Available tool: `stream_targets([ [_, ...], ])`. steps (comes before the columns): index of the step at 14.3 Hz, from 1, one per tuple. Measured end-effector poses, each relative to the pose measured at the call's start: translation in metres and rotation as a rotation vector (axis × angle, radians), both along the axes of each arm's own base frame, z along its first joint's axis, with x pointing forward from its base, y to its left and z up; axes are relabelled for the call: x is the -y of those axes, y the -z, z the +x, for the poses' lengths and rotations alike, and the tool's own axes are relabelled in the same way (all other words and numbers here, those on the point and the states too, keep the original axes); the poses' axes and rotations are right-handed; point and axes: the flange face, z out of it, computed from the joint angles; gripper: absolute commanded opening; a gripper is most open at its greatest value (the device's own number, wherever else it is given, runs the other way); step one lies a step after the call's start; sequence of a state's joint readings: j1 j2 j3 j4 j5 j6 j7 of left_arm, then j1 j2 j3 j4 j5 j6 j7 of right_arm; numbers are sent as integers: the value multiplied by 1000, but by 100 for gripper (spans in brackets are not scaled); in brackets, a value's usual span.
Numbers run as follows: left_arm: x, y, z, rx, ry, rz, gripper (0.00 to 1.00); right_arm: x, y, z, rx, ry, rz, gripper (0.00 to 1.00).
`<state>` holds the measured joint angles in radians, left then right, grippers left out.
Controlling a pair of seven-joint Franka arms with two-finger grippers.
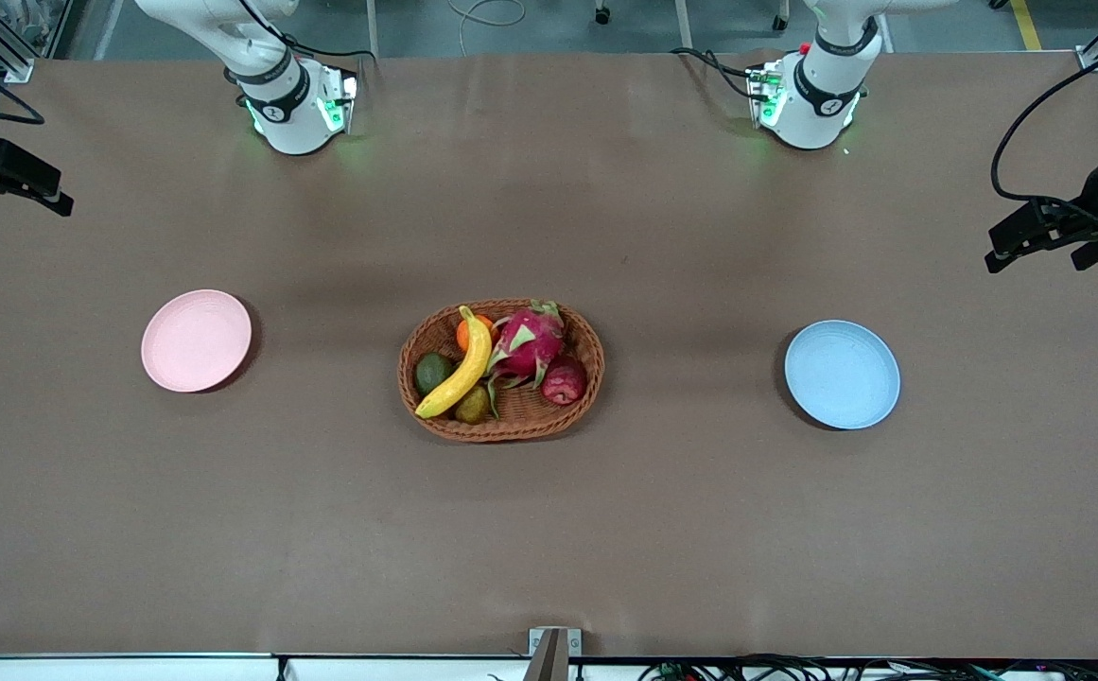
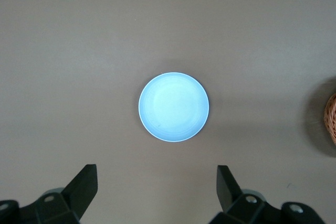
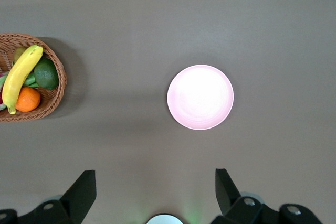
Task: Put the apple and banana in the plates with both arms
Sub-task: 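Move both grippers from the table edges toward the wicker basket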
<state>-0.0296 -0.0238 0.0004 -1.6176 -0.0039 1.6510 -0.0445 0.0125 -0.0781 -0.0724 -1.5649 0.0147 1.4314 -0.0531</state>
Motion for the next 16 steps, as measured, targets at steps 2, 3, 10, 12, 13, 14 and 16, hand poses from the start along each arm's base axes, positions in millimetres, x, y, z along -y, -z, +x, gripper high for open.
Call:
stream_targets([
  [2,0,0,0,0,1,0,100,0,0,0,0,0,0,100],
  [3,0,0,0,0,1,0,100,0,0,0,1,0,0,100],
  [10,6,-2,0,5,11,-1,100,3,13,8,-22,6,-12,100],
  [12,26,3,1,-7,46,-3,100,4,38,23,-64,6,-14,100],
  [13,42,10,3,-20,72,-4,100,4,52,31,-85,7,-17,100],
  [14,61,21,5,-40,94,-5,100,5,68,41,-102,7,-28,100],
  [16,106,52,10,-95,104,-7,100,9,98,60,-118,3,-68,100],
])
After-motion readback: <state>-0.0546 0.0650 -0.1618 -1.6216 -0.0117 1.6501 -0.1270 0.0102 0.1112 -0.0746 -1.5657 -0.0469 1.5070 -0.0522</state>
